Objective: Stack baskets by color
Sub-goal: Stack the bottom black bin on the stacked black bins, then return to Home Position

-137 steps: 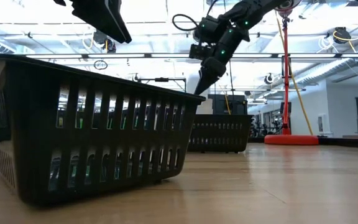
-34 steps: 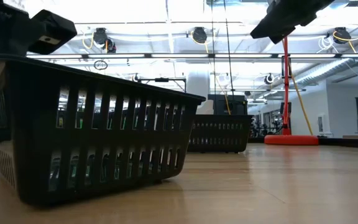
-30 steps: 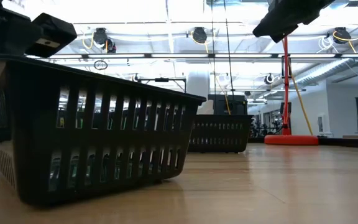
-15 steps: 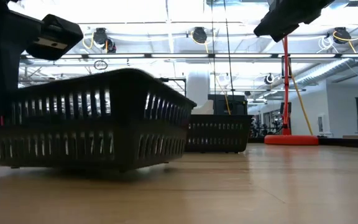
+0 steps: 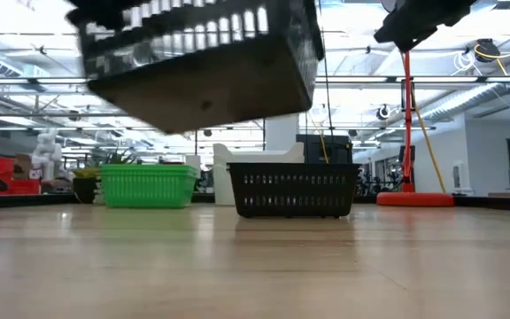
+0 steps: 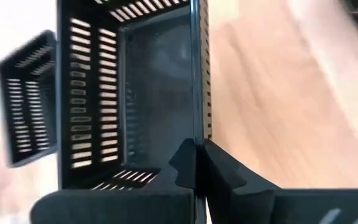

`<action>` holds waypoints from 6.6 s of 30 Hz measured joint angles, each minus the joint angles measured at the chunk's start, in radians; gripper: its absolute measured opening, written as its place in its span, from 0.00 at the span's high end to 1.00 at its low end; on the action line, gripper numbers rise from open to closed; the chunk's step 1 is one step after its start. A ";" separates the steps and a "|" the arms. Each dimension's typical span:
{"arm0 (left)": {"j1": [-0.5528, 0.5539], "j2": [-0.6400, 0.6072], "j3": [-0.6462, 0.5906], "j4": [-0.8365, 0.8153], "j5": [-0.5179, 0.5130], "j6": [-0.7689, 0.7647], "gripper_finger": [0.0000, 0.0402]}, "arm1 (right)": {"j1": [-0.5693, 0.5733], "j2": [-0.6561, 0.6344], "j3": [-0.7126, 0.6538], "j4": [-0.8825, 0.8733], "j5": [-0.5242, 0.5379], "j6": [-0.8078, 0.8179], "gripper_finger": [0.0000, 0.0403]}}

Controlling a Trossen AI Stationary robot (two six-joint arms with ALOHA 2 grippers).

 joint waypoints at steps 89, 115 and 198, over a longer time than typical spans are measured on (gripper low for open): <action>0.478 0.157 0.060 0.158 0.109 0.116 0.86 | 0.106 -0.149 -0.001 -0.135 0.299 -0.009 1.00; 0.433 0.051 0.060 0.129 0.140 0.156 0.75 | 0.074 -0.093 -0.085 0.000 0.294 -0.053 1.00; 0.302 -1.249 -1.367 1.225 0.075 0.257 0.97 | -0.185 -0.701 -0.769 0.651 -0.230 -0.329 1.00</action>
